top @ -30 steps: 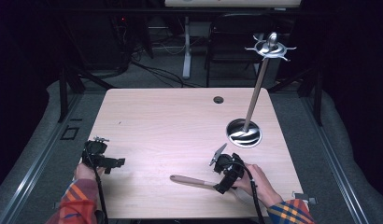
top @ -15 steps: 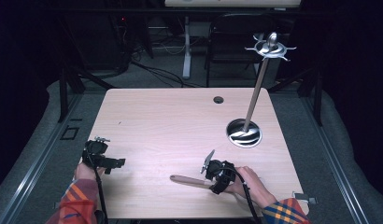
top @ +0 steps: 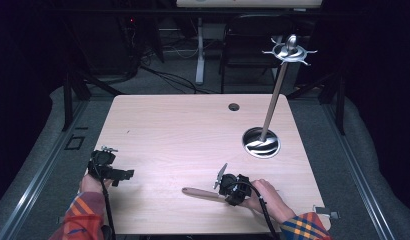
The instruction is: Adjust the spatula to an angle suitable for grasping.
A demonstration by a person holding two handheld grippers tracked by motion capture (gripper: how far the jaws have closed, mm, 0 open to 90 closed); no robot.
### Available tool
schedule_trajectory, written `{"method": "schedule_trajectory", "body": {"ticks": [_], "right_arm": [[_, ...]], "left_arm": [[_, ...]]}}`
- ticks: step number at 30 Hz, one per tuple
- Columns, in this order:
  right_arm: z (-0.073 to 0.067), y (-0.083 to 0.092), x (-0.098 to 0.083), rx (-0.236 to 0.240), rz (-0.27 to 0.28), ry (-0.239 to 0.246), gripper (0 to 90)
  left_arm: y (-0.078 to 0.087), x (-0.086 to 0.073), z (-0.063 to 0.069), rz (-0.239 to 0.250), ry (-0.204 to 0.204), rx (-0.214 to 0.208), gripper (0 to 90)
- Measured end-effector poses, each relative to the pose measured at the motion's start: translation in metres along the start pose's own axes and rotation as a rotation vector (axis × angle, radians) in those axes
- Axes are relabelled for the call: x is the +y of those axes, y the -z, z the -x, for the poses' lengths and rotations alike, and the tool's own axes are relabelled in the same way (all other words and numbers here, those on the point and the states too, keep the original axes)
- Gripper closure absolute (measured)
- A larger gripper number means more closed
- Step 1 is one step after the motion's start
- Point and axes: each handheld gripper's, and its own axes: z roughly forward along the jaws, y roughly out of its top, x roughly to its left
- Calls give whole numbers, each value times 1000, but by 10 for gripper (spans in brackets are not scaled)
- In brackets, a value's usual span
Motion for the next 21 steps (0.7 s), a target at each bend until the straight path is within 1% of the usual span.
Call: {"method": "schedule_trajectory", "body": {"ticks": [3,4,5,7,8,9,11,12,13,14,16,17,19,21], "right_arm": [[0,0,0,-2,-1,-3,749],[-1,-1,0,0,10,-12,752],[-1,-1,0,0,10,-12,752],[0,0,0,-22,4,-9,761],[0,0,0,-23,6,-16,766],[1,1,0,-36,6,-17,770],[3,2,-1,-36,19,-36,775],[4,3,-2,-36,17,-48,775],[5,4,-3,-45,17,-49,776],[6,4,-4,-43,32,-64,776],[8,5,-5,-49,34,-77,775],[10,6,-5,-56,25,-73,775],[12,6,-6,-52,38,-94,774],[14,6,-6,-68,29,-95,773]], "left_arm": [[0,0,0,0,2,0,0],[0,0,-1,0,7,0,0],[0,0,-1,0,7,0,0],[0,0,0,-1,3,0,0],[0,0,0,-3,-1,-2,0],[0,0,0,-1,-2,-1,0],[0,0,0,-4,-3,-2,0],[0,0,0,-3,-1,-1,0],[0,0,0,-1,-2,-2,0],[0,0,0,-1,-3,-1,0],[0,0,0,-4,-3,-3,0],[0,0,0,-5,-3,-3,0],[0,0,0,-4,-4,-3,0],[0,0,0,-5,-3,-3,0]]}}
